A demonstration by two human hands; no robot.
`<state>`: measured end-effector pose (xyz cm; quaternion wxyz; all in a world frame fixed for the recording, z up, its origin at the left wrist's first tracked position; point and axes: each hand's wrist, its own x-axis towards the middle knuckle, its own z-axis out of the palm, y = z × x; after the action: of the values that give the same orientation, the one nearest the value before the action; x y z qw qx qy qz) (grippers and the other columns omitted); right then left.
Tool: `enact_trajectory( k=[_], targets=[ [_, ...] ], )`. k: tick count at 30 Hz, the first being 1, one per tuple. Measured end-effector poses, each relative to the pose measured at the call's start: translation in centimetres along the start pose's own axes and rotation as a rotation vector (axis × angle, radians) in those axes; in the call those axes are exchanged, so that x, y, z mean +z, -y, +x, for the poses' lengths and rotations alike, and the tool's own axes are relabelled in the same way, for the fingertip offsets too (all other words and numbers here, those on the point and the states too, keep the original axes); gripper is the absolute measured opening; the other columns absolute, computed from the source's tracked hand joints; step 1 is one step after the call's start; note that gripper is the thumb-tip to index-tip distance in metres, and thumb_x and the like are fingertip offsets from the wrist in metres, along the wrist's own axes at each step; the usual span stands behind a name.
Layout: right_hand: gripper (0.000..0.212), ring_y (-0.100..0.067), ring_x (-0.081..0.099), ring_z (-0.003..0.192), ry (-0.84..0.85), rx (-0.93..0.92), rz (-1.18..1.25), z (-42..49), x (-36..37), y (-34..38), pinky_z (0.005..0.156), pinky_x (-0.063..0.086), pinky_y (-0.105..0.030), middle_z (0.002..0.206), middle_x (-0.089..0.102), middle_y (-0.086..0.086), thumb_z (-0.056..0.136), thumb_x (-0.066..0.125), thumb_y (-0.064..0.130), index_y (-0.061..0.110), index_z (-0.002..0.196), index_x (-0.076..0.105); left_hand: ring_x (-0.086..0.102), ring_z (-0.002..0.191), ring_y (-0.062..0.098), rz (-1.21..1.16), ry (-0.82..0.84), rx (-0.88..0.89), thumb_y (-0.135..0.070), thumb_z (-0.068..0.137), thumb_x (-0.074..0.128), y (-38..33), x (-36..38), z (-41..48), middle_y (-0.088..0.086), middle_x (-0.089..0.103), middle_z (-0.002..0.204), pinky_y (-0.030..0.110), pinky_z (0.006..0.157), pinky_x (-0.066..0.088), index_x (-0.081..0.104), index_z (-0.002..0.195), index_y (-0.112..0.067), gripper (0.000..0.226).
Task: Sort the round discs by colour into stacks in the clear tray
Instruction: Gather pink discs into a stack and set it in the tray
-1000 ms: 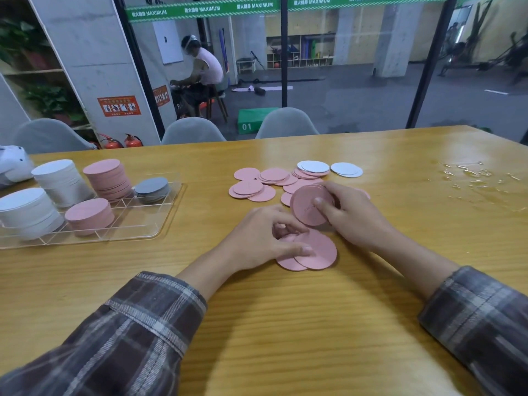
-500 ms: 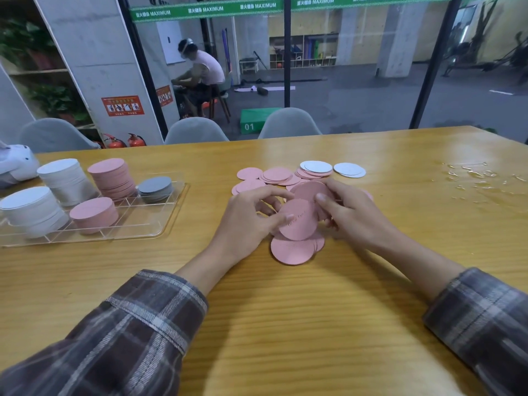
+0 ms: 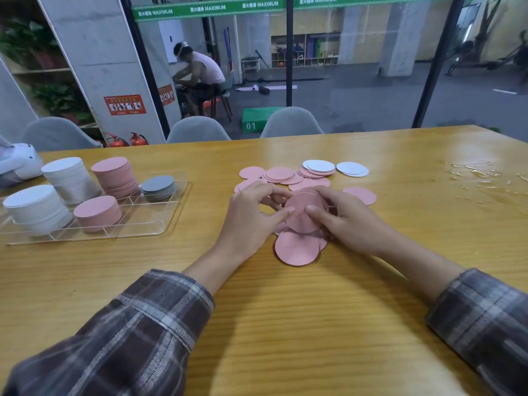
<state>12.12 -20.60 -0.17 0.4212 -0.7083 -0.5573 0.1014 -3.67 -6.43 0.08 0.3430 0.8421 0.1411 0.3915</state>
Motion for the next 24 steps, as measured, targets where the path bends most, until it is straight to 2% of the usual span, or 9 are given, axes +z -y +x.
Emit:
enact_trajectory(
  k=[3,5,7,9,12,15,18,21,24],
  targets=[
    [0.020,-0.002,0.061,0.064,-0.028,0.033,-0.016,0.1,-0.1,-0.1,0.063,0.044,-0.021,0.077,0.064,0.021,0.104,0.056,0.024,0.026,0.123,0.062,0.067,0.075,0.013,0.029,0.039,-0.029,-0.017,0.083,0.086,-0.1,-0.2,-0.1,-0.003,0.069,0.082,0.014,0.062,0.048,0.074,0.096,-0.022,0.019],
    [0.018,-0.005,0.063,0.061,-0.056,0.068,0.001,0.2,-0.4,-0.1,0.061,0.047,-0.023,0.078,0.065,0.012,0.105,0.054,0.023,0.024,0.120,0.062,0.063,0.071,0.012,0.076,0.212,-0.038,-0.029,0.080,0.089,0.0,-0.6,-0.2,-0.004,0.068,0.077,0.014,0.065,0.045,0.071,0.092,-0.023,0.022],
    [0.017,-0.010,0.064,0.058,-0.077,0.094,0.024,0.2,-0.6,-0.1,0.059,0.052,-0.028,0.078,0.064,0.002,0.106,0.052,0.021,0.019,0.119,0.062,0.061,0.076,0.011,0.139,0.409,-0.007,-0.040,0.075,0.092,0.2,-1.0,-0.4,-0.006,0.068,0.080,0.014,0.069,0.045,0.074,0.092,-0.028,0.027],
    [0.017,-0.013,0.064,0.057,-0.086,0.107,0.027,0.1,-0.7,-0.1,0.061,0.057,-0.036,0.077,0.063,-0.002,0.106,0.051,0.020,0.015,0.119,0.061,0.061,0.080,0.010,0.148,0.471,0.002,-0.042,0.072,0.094,0.3,-1.3,-0.3,-0.008,0.067,0.083,0.012,0.070,0.044,0.078,0.095,-0.032,0.030],
    [0.017,-0.014,0.065,0.059,-0.084,0.109,0.020,0.1,-0.7,-0.2,0.065,0.059,-0.041,0.080,0.063,-0.004,0.106,0.051,0.021,0.016,0.118,0.061,0.060,0.079,0.009,0.129,0.456,-0.009,-0.040,0.069,0.096,0.2,-1.5,-0.1,-0.009,0.066,0.081,0.010,0.068,0.041,0.080,0.094,-0.032,0.030],
    [0.020,-0.015,0.065,0.061,-0.079,0.097,0.035,0.0,-0.6,-0.1,0.063,0.059,-0.036,0.081,0.063,0.000,0.106,0.050,0.020,0.023,0.122,0.061,0.061,0.077,0.009,0.118,0.443,-0.030,-0.040,0.068,0.096,0.3,-1.4,-0.1,-0.007,0.070,0.084,0.010,0.067,0.040,0.081,0.093,-0.032,0.030],
    [0.019,-0.013,0.062,0.059,-0.088,0.116,0.048,0.1,-0.6,-0.2,0.059,0.055,-0.033,0.079,0.061,-0.001,0.106,0.049,0.020,0.020,0.120,0.061,0.061,0.074,0.007,0.055,0.413,-0.052,-0.031,0.071,0.095,0.4,-1.5,0.1,-0.009,0.072,0.086,0.012,0.067,0.043,0.081,0.092,-0.028,0.026],
    [0.020,-0.011,0.058,0.056,-0.071,0.175,0.107,0.4,-0.5,-0.5,0.054,0.049,-0.028,0.077,0.056,-0.002,0.107,0.046,0.019,0.009,0.116,0.060,0.065,0.077,0.018,-0.047,0.326,-0.083,-0.018,0.078,0.090,0.6,-1.6,0.4,-0.006,0.074,0.087,0.020,0.072,0.050,0.081,0.091,-0.025,0.017],
    [0.023,-0.018,0.057,0.061,-0.015,0.182,0.169,0.4,-0.3,-0.4,0.051,0.045,-0.024,0.076,0.055,-0.003,0.109,0.042,0.018,0.012,0.116,0.063,0.066,0.079,0.025,-0.108,0.198,-0.080,-0.015,0.082,0.088,0.7,-1.2,0.4,-0.006,0.073,0.087,0.027,0.076,0.054,0.080,0.094,-0.021,0.015]
  ],
)
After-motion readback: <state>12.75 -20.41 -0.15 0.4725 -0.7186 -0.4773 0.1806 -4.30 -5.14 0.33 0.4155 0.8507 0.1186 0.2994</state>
